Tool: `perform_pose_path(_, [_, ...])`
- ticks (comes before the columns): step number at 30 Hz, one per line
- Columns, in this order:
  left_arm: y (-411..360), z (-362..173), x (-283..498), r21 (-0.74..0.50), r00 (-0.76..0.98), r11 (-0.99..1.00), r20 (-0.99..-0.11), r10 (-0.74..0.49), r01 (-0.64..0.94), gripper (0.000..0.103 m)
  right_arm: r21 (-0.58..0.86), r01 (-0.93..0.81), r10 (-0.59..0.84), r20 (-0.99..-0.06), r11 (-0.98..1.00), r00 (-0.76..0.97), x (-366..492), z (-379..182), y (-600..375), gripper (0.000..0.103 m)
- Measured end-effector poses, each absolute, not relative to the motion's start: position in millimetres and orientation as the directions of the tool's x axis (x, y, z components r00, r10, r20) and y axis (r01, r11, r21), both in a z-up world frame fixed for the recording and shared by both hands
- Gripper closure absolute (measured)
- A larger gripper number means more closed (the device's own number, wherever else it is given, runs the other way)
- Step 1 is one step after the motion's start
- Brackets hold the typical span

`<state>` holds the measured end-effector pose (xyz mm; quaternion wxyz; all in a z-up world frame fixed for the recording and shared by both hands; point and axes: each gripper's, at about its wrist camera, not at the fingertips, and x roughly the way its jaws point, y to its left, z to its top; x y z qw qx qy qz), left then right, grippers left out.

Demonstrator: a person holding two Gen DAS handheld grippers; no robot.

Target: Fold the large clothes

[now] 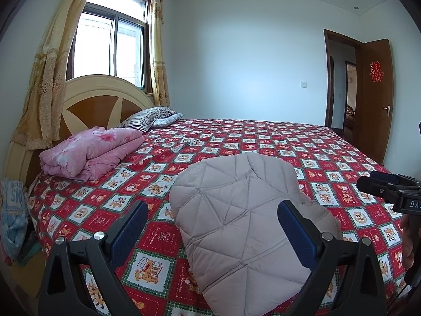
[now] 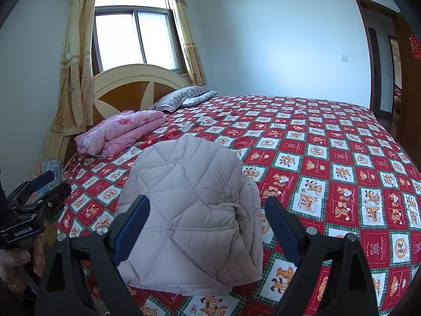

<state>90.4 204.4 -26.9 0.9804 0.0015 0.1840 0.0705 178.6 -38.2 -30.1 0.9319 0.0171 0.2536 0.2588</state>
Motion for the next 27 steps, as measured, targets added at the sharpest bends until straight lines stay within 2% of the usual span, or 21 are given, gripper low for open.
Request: perform_pose_path(27, [198.3, -28.3, 92.6, 0.062, 0.916, 0.985, -0.363, 0.172, -0.161, 0.004, 0.156, -0.478, 0.493, -0.454, 0.864, 0.743, 173.1, -28.3, -36.3, 0.012])
